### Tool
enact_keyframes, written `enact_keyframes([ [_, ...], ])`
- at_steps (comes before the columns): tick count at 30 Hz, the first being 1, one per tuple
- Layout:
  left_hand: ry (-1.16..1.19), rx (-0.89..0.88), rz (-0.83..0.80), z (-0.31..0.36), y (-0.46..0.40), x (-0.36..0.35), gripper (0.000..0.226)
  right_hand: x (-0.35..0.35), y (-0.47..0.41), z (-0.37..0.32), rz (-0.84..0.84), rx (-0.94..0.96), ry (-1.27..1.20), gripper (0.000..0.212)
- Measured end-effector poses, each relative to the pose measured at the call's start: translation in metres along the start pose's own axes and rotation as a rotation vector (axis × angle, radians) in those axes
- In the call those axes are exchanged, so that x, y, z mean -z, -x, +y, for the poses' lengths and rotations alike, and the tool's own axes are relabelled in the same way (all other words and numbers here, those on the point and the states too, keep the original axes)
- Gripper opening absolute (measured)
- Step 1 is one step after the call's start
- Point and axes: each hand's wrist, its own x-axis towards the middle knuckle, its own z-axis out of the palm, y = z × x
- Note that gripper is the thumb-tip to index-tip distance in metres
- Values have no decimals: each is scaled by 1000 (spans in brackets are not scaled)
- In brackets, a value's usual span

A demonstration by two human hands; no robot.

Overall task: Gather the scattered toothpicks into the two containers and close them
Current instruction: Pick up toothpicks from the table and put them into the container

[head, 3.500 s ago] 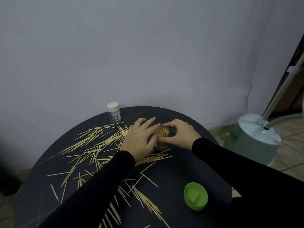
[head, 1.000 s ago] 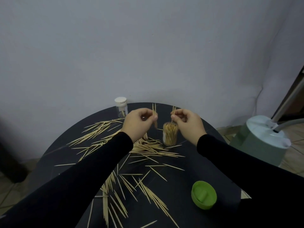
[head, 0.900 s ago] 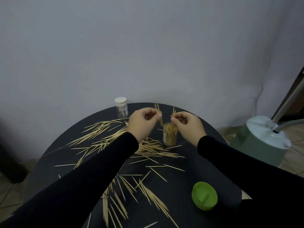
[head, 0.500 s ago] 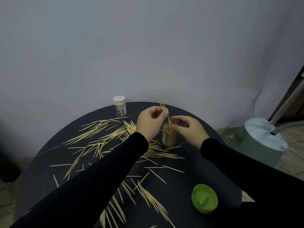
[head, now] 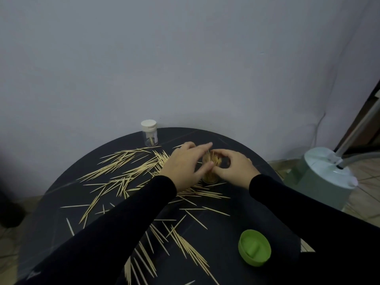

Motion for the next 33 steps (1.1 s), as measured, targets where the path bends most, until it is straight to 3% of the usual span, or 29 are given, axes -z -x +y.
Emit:
enact_keyframes([
  [7, -107, -122, -104, 2, 5, 4, 43, 2, 0, 0, -11, 12, 27, 54],
  [13, -71, -80, -238, 3, 2, 1, 72, 5, 5, -3, -15, 16, 102, 63],
  [16, -47, -76, -283, 4, 0, 2, 75, 7, 6, -6, -18, 17, 128, 61],
  [20, -59, -119, -231, -2, -2, 3, 66, 8, 8, -7, -12, -2, 121, 58],
  [24, -106, -77, -50, -8, 2, 6, 71, 6, 7, -7, 1, 1, 138, 60],
  [29, -247, -117, -176, -9, 8, 6, 75, 5, 6, -7, -6, 7, 154, 63],
  [33, -243, -58, -148, -4, 11, 10, 71, 7, 9, -10, 22, 89, 298, 69],
])
